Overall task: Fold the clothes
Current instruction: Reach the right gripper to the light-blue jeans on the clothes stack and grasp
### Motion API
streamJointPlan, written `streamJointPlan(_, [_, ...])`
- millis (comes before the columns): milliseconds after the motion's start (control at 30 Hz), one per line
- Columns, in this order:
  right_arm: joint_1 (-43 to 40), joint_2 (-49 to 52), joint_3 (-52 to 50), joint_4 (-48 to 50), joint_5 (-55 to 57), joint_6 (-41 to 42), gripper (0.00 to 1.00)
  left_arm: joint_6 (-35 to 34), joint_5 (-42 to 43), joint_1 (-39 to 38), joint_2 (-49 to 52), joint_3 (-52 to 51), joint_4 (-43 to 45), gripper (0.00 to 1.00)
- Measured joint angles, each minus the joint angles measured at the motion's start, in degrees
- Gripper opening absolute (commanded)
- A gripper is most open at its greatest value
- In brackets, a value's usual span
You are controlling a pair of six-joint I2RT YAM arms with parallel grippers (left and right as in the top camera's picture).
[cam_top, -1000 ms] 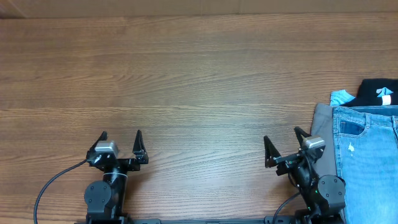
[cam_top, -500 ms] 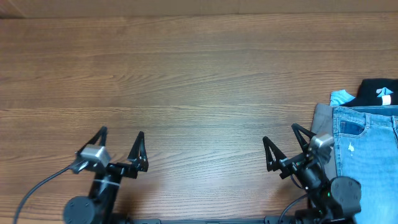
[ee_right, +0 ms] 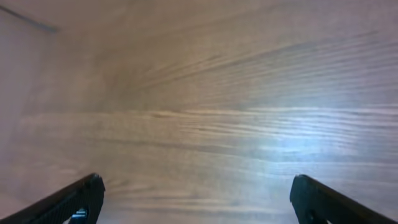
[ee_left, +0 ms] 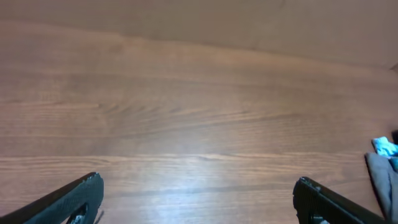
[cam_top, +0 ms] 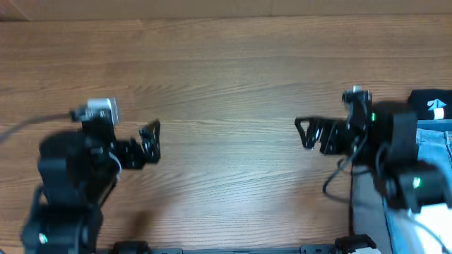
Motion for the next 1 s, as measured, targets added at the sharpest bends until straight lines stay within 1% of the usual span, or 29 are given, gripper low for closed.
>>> streamJointPlan(33, [0.0,1.33,1.73,-1.03,0.0,-0.02,1.0,0.04,0.04,0.0,2.69,3.26,-2.01,1.0])
streamJointPlan(67, [0.0,4.79,6.21,-2.29,-0.09,-0.04,1.0,0.13,0.15,0.0,5.4,6.56,-4.11,1.0])
streamJointPlan(100, [0.0,6.86,9.35,-5.49,-0.44,0.09,1.0,0.15,0.2,0.0,8.02,9.75,-6.6,1.0])
streamJointPlan(200, [0.0,10.32,12.87,-7.32,-0.42,-0.2,1.0,0.17,1.4,0.0,14.36,16.17,-12.24,1.0])
streamJointPlan(267, [-0.22,12.15,13.42,-7.67,0.7,0.35,1.0,0.15,2.1,0.0,17.42,17.79,-13.55,1.0])
streamJointPlan(333, [-1.31,13.99,13.42,-8.46,2.86,1.95,1.0,0.13,2.93,0.0,20.5,18.08,-15.17,1.0])
streamJointPlan(467, [-7.69,18.38,13.42,-9.55,7.98,6.45,1.0,0.13,4.31,0.0,25.31,18.08,-17.57,1.0])
streamJointPlan(567, [-17.53,24.04,13.44,-8.07,10.6,9.09,1.0,0.13,5.11,0.0,28.74,18.1,-19.45,1.0])
streamJointPlan(700, [-26.99,30.69,13.44,-4.92,12.39,10.23,0.99,0.13,6.54,0.0,32.15,18.12,-21.79,1.0])
streamJointPlan(733, [-28.85,32.68,13.44,-4.15,12.74,10.47,0.98,0.13,7.02,0.0,32.87,18.12,-21.97,1.0])
streamJointPlan(767, [-30.21,35.15,13.44,-3.3,13.33,10.64,0.96,0.13,7.67,0.0,33.57,18.12,-22.03,1.0])
streamJointPlan(900, [-30.62,41.53,13.51,-2.25,17.14,11.15,0.93,0.13,10.45,0.0,35.54,18.12,-21.94,1.0])
streamJointPlan(1000, [-30.6,46.82,13.51,-2.1,20.9,12.41,0.88,0.13,11.47,0.0,35.63,18.12,-21.94,1.0])
